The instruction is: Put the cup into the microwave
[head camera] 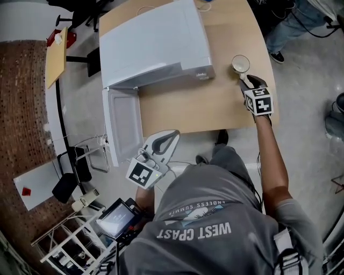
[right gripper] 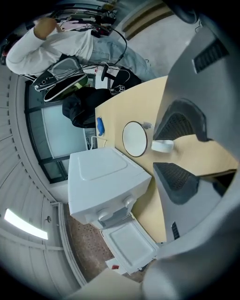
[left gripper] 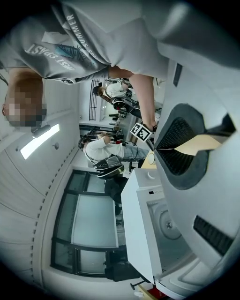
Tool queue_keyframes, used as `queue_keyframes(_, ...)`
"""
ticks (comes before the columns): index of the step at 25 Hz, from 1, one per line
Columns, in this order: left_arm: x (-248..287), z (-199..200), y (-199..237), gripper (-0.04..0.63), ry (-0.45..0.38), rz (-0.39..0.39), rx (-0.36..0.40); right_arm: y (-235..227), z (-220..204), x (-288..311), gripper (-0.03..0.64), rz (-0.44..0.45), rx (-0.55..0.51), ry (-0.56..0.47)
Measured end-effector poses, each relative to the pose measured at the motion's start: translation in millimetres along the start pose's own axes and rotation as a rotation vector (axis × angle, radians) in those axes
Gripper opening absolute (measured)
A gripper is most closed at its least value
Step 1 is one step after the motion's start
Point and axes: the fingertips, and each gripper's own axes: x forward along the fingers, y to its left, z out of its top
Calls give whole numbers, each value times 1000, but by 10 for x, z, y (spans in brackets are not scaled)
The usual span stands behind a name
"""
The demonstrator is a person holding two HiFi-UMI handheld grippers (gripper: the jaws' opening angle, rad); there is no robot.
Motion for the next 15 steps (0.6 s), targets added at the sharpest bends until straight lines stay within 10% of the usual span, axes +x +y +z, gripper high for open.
queue_keyframes(15, -158, -127, 28, 20, 12, 25, -19, -137, -205, 366, 77, -174, -18, -3)
